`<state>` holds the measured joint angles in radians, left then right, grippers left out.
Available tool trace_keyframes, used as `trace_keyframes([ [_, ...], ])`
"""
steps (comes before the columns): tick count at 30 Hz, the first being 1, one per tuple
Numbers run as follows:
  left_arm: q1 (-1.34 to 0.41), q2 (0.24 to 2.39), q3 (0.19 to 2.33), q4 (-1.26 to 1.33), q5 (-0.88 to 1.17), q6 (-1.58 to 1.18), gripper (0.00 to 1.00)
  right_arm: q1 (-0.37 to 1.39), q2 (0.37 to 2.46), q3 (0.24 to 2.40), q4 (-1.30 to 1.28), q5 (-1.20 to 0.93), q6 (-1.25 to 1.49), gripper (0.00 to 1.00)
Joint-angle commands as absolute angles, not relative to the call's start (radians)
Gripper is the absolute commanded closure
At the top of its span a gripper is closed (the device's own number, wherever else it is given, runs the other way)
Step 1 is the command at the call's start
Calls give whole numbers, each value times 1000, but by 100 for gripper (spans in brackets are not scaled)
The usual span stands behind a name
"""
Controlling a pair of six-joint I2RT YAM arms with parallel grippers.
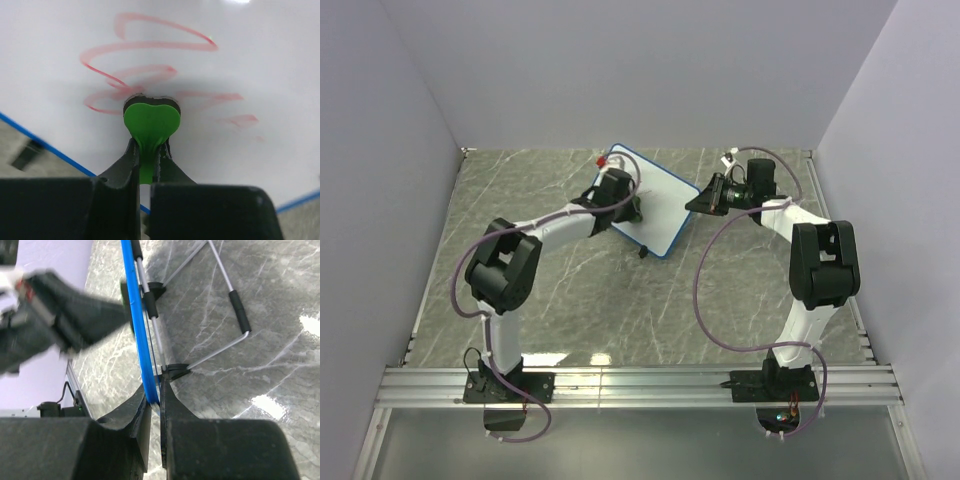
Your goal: Erase the whiteboard
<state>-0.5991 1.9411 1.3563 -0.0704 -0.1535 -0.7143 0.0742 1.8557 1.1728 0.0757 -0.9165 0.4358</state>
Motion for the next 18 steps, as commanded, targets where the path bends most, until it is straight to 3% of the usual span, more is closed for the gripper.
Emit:
trace_keyframes([
  [1,-540,1990,1390,-74,-178,-677,100,86,1876,1229,-86,-913,431,100],
  [18,-666,2051,1595,-55,34,-618,100,118,1919,1290,-97,-904,457,100],
])
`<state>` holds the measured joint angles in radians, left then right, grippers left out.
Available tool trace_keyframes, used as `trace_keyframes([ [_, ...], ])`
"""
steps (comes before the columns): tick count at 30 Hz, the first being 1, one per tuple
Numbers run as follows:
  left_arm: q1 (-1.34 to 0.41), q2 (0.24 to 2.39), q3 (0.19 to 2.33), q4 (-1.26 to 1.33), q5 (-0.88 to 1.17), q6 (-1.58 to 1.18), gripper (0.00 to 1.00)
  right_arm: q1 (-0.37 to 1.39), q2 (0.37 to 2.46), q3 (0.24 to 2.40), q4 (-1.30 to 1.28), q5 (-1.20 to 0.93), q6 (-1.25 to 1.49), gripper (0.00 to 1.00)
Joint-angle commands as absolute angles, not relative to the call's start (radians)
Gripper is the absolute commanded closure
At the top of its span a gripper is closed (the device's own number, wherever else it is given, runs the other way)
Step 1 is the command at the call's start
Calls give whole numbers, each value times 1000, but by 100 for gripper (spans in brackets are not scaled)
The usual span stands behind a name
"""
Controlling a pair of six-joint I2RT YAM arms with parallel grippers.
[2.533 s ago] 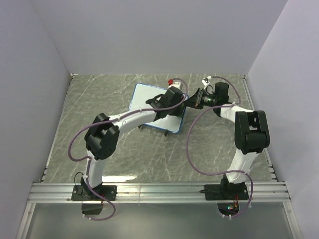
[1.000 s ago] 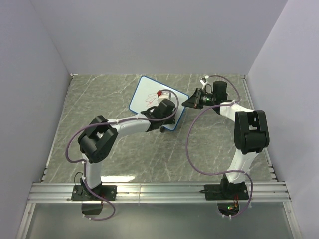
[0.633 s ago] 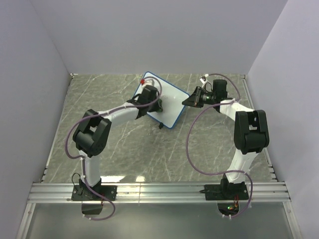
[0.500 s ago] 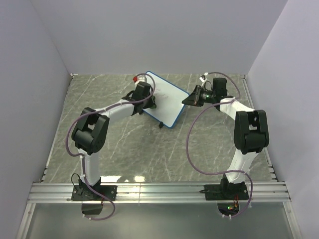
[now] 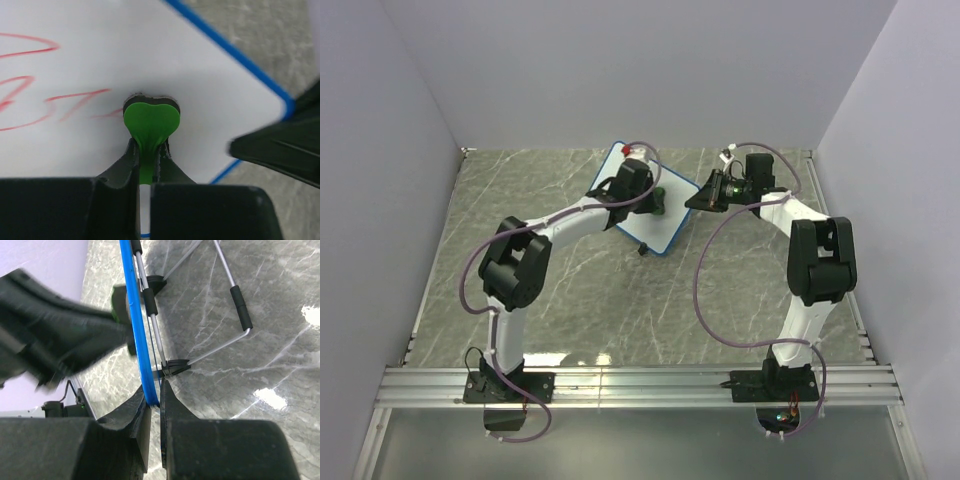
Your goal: Erase the whiteboard
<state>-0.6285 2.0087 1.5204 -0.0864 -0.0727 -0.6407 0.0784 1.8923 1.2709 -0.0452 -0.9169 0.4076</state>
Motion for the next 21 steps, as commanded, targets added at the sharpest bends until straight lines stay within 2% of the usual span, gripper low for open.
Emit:
trace_keyframes([
  [1,-664,2060,1614,-75,32,-618,100,120,1919,1290,-95,-902,465,100],
  [7,-601,2105,1694,-143,3,-615,100,129,1908,1299,-97,-896,485,100],
  [18,-325,2109,1508,-106,15,-607,100,127,1896,1347,-169,-887,460,100],
  [21,-308,2108,1486,-97,29,-591,100,129,1904,1364,-183,-885,453,100],
])
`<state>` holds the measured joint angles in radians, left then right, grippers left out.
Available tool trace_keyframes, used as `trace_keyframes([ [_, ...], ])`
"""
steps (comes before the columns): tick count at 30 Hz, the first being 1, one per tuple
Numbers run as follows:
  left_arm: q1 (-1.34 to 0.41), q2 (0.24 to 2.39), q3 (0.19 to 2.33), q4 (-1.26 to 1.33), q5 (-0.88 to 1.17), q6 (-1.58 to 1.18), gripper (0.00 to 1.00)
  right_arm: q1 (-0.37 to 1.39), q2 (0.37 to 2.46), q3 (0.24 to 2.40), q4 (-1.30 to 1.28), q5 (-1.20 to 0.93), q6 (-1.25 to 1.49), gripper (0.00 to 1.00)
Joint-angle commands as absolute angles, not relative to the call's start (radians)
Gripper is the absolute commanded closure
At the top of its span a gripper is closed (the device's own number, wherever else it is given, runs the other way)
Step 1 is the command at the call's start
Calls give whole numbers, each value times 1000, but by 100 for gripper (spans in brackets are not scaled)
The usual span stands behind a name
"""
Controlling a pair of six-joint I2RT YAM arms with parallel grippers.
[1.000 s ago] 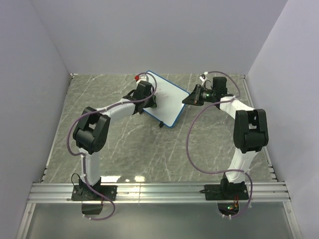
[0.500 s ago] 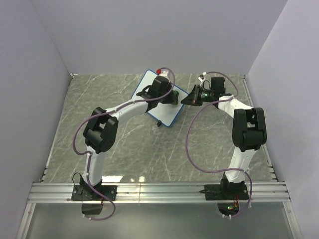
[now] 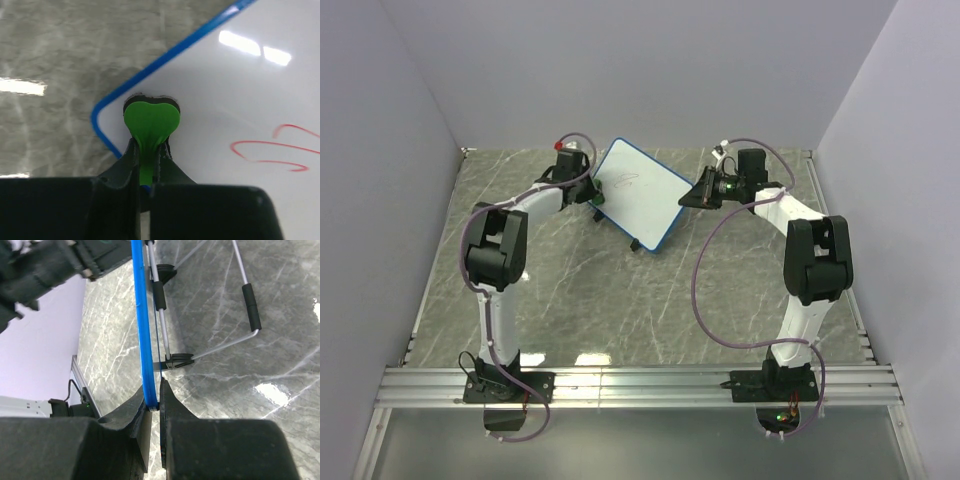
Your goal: Erase the whiteboard
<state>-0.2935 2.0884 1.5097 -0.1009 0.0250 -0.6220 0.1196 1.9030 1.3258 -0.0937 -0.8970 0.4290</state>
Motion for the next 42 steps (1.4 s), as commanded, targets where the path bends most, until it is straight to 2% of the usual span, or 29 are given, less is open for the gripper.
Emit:
trace_keyframes([
  [1,-308,2108,1486,-88,43,-575,100,129,1907,1365,-186,-885,453,100],
  [9,-388,2080,1525,-54,175,-566,100,137,1922,1379,-186,-885,454,100],
  [18,-511,2157,1773,-159,353,-534,100,164,1934,1367,-175,-881,459,100],
  [25,-500,2207,1876,-218,288,-522,100,169,1928,1361,-178,-876,456,100],
  [32,-373,2256,1819,-225,241,-545,100,167,1919,1365,-225,-870,419,100],
  [36,-304,2341,1902,-323,212,-532,100,167,1916,1353,-230,-871,410,100],
  [39,-293,2422,2055,-425,186,-491,100,166,1919,1347,-229,-873,410,100],
  [42,-293,2413,2025,-407,167,-477,100,167,1922,1351,-227,-873,413,100],
])
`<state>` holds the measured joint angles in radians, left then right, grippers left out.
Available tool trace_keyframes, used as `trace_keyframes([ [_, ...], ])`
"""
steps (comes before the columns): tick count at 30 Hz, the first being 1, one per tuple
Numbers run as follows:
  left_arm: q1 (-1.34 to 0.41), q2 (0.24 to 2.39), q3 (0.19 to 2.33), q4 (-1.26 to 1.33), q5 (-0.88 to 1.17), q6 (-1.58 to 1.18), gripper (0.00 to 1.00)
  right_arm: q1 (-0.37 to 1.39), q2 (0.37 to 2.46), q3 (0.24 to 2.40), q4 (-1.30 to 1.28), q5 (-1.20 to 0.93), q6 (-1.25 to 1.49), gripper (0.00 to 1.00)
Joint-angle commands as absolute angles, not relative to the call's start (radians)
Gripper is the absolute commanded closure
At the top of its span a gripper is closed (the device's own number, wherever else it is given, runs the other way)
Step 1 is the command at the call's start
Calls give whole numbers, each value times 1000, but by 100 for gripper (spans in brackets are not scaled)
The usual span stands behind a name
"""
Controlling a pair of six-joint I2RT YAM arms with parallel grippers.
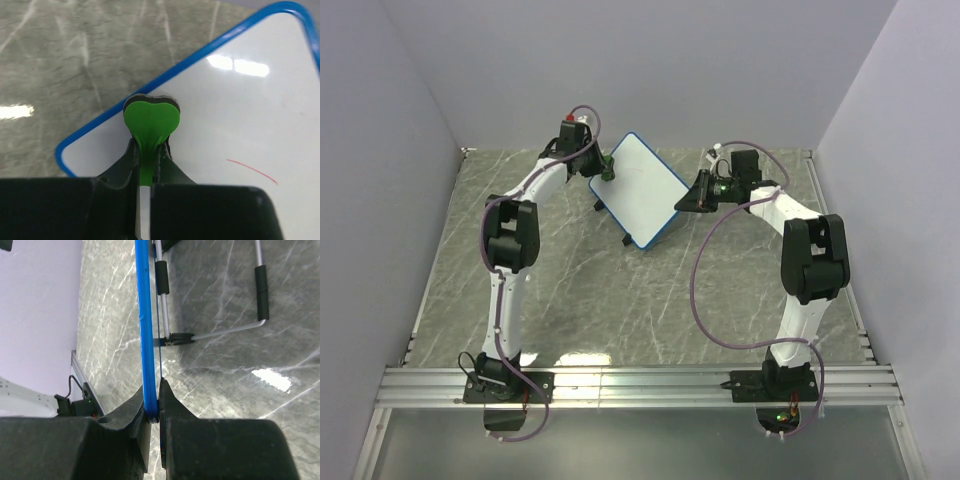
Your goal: Erase the whiteboard
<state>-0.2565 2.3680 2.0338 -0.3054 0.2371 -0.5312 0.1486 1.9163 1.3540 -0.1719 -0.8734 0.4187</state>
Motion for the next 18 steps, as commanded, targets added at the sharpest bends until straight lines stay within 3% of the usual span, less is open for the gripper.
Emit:
trace_keyframes([
  [1,-293,2399,2010,-397,163,-479,100,166,1925,1358,-229,-874,413,100],
  [8,-310,2339,1905,-331,227,-494,100,166,1930,1362,-222,-876,419,100],
  [18,-446,2309,1979,-347,232,-549,100,166,1925,1347,-207,-877,429,100],
])
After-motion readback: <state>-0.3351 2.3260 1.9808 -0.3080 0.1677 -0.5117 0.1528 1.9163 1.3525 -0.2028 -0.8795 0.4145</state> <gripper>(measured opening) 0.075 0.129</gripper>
